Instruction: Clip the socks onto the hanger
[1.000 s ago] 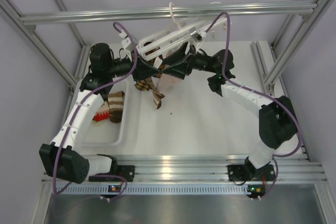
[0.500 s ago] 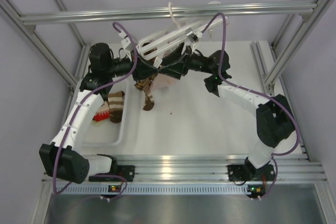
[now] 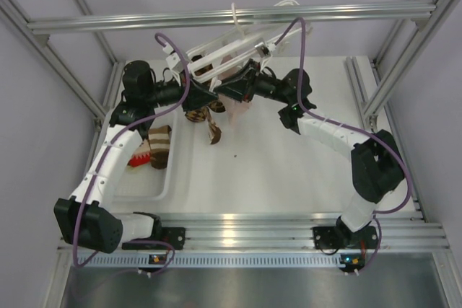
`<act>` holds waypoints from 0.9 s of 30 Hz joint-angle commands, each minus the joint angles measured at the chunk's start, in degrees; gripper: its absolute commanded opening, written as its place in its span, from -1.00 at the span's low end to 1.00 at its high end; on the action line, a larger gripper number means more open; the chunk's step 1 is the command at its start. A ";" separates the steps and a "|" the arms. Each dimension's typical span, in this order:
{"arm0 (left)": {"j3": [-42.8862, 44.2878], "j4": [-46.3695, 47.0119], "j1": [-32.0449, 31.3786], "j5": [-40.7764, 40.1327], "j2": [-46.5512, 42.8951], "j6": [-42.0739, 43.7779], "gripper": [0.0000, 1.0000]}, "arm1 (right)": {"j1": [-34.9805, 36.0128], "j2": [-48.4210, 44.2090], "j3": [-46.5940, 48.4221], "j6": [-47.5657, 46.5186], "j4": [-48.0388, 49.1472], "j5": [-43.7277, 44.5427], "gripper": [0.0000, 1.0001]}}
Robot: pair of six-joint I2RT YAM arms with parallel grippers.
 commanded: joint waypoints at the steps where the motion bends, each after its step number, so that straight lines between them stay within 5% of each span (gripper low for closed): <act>1: -0.93 -5.21 -1.37 8.80 -0.73 1.82 -1.00 | 0.41 -1.43 3.38 1.22 0.08 7.40 -0.46; 7: -0.06 -7.67 -1.55 5.82 -0.72 3.23 -1.00 | 0.41 -2.22 2.51 1.22 0.00 7.05 -1.00; 11: -0.23 -9.07 -1.90 3.62 -1.60 4.37 -0.95 | 0.50 -2.83 1.54 1.04 -0.27 6.96 -1.00; 15: -0.32 -9.60 -1.99 -1.19 -2.74 4.90 -0.14 | 0.41 -3.10 1.27 0.43 -0.97 7.22 -1.00; 17: -1.89 -6.36 -1.99 -4.46 -5.19 3.85 0.04 | 0.41 -3.19 1.18 0.51 -1.23 7.40 -1.00; 27: -7.61 1.56 -7.78 -31.78 -14.61 13.85 0.16 | 1.03 -3.54 0.92 1.04 -4.57 9.60 -1.00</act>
